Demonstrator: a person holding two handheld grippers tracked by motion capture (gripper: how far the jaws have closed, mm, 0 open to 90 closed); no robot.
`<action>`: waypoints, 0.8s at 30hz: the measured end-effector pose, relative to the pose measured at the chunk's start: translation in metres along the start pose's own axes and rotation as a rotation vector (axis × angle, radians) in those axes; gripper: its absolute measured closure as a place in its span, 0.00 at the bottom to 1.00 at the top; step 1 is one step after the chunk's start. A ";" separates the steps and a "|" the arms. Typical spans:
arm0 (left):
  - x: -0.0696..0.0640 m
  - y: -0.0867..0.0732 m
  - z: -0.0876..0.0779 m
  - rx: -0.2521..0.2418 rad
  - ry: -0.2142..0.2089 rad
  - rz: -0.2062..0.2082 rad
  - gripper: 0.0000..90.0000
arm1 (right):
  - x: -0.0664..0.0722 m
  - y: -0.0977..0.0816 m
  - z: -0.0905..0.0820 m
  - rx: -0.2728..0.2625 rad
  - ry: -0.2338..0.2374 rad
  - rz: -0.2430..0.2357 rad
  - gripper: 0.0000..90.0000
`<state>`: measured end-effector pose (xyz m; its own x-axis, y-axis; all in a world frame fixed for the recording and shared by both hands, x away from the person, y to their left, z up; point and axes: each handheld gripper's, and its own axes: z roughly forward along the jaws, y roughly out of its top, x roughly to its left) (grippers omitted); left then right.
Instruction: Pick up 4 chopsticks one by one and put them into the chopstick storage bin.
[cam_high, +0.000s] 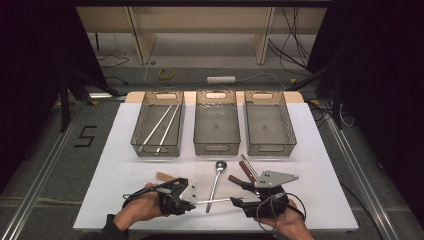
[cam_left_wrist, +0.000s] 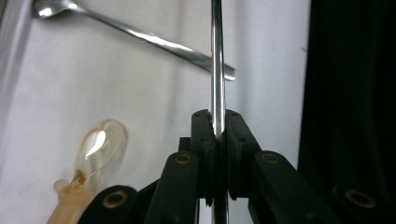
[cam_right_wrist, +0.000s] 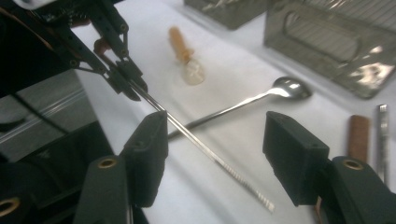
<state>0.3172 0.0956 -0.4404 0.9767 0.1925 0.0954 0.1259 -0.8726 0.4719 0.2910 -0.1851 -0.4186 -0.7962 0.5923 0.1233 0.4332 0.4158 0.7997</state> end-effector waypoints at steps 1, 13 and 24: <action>0.002 -0.001 -0.001 0.002 0.014 -0.018 0.93 | 0.000 0.000 -0.002 -0.014 -0.017 0.002 0.45; 0.022 -0.012 -0.013 -0.052 0.055 -0.240 0.93 | -0.015 -0.011 -0.014 -0.038 -0.086 0.062 0.44; 0.044 -0.029 -0.028 -0.123 0.092 -0.415 0.93 | -0.024 -0.016 -0.019 -0.036 -0.134 0.107 0.42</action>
<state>0.3514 0.1418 -0.4248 0.8275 0.5593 -0.0488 0.4769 -0.6543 0.5869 0.2956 -0.2192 -0.4235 -0.6818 0.7197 0.1310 0.4947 0.3217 0.8073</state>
